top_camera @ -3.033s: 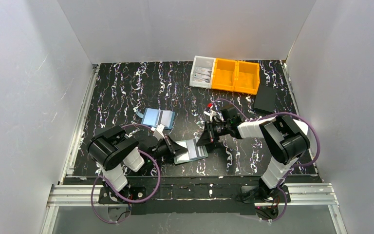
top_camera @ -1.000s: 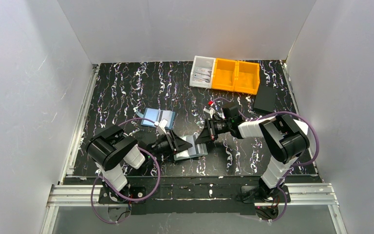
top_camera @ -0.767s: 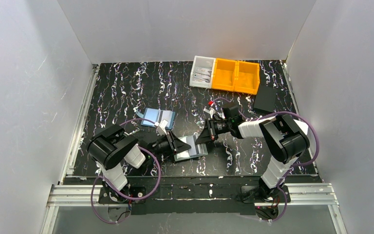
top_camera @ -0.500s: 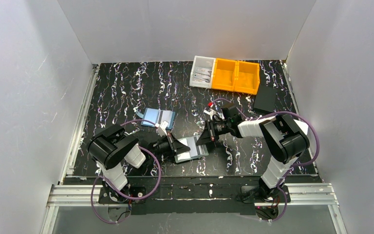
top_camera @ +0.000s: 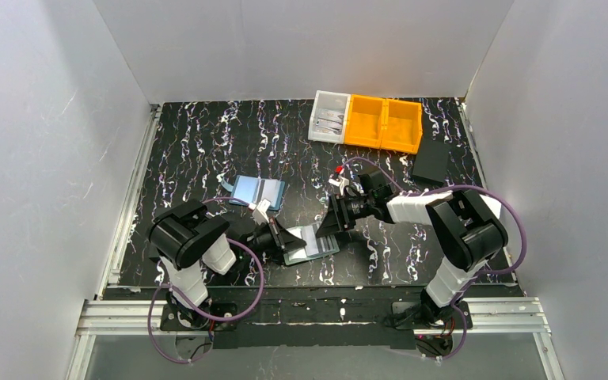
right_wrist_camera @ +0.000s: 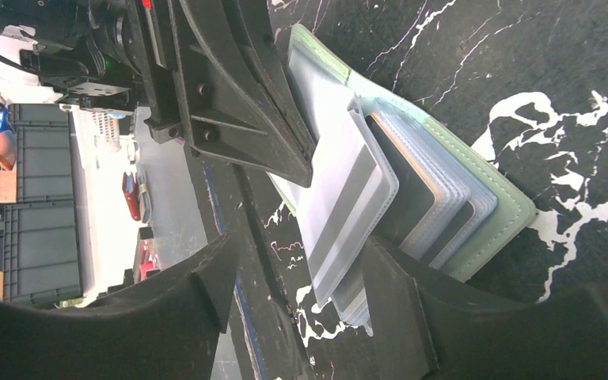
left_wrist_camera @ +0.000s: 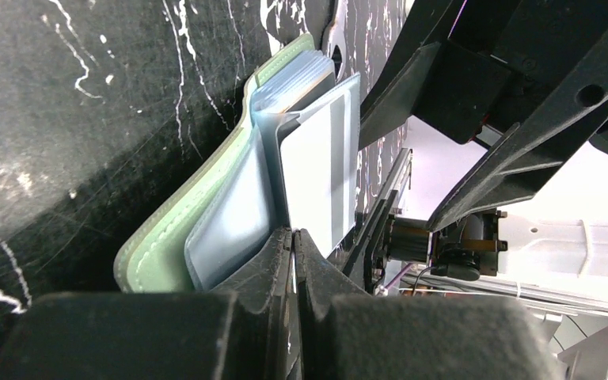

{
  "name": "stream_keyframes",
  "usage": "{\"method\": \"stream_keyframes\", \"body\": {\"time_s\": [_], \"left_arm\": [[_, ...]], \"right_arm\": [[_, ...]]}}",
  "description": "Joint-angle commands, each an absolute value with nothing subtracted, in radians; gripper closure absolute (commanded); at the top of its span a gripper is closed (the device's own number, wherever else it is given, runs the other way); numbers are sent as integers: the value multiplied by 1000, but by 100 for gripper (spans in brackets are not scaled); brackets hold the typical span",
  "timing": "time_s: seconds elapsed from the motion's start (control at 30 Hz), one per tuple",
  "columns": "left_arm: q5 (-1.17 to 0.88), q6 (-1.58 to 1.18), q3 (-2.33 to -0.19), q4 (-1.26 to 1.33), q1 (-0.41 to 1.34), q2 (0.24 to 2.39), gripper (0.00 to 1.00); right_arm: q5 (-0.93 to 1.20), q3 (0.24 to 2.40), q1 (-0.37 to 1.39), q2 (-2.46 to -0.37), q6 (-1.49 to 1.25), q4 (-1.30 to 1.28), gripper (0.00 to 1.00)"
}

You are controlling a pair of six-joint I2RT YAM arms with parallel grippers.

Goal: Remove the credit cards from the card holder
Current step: Remove the credit card from the card holder.

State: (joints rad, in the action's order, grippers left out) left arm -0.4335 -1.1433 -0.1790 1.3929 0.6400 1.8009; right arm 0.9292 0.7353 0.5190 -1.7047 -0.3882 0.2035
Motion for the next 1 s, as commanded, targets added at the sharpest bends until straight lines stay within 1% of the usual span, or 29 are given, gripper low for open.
{"method": "stream_keyframes", "body": {"time_s": [0.0,0.2,0.3,0.53,0.77,0.87,0.97], "left_arm": [[-434,-1107,-150,1423,624,1806,100],[-449,-1108,-116,1422,604,1794,100],[-451,-1110,-89,1420,590,1778,100],[-449,-1106,-26,1413,574,1688,100],[-462,-1117,-23,1377,573,1536,100],[-473,-1092,-34,1275,572,1422,100],[-462,-1031,-50,1083,572,1264,100]], "right_arm": [[848,746,509,-1719,-332,156,32],[746,778,509,-1771,-288,65,36],[690,791,509,-1769,-258,25,36],[672,783,510,-1653,-180,10,26],[728,784,507,-1509,-45,-53,14],[798,786,509,-1466,8,-75,10],[838,781,508,-1436,39,-80,5]]}}
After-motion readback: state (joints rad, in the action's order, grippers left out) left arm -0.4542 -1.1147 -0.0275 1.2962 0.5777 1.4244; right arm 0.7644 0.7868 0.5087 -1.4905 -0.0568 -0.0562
